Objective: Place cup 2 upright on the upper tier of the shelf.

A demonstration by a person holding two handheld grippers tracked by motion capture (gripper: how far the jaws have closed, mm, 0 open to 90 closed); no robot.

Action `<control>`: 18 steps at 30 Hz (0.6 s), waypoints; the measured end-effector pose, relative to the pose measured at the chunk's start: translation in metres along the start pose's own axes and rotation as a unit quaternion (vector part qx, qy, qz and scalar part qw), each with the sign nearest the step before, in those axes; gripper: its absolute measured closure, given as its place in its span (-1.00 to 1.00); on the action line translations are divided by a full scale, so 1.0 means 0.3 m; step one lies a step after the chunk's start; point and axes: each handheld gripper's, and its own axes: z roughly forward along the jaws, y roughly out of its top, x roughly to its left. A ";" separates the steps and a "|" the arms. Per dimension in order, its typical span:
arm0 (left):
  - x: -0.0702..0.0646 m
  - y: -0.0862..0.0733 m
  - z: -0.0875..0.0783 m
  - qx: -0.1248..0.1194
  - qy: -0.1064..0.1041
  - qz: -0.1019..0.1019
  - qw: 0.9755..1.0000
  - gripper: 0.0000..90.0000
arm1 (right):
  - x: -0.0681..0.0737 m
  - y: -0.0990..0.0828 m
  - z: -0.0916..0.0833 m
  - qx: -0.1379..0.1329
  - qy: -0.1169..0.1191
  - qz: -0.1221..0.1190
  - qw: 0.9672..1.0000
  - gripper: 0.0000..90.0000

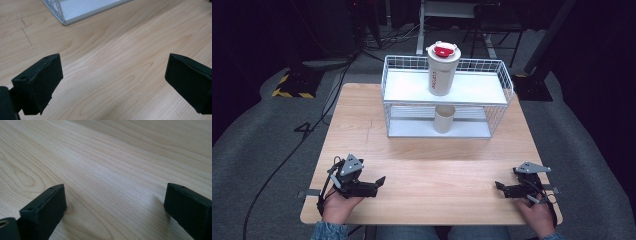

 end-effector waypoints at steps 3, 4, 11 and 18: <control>0.001 -0.020 0.014 0.016 0.003 -0.005 1.000 -0.95 | 0.000 0.000 0.000 0.000 0.000 0.000 1.000 -0.90; 0.002 -0.027 0.019 0.020 0.002 -0.006 1.000 -0.95 | 0.000 0.000 0.000 0.000 0.000 0.000 1.000 -0.90; 0.008 -0.065 0.041 0.045 0.009 -0.004 0.999 -0.95 | 0.000 0.000 0.000 0.000 0.000 0.000 1.000 -0.90; 0.005 -0.091 0.054 0.066 0.010 -0.004 0.998 -0.93 | 0.000 0.000 0.000 0.000 0.000 0.000 1.000 -0.90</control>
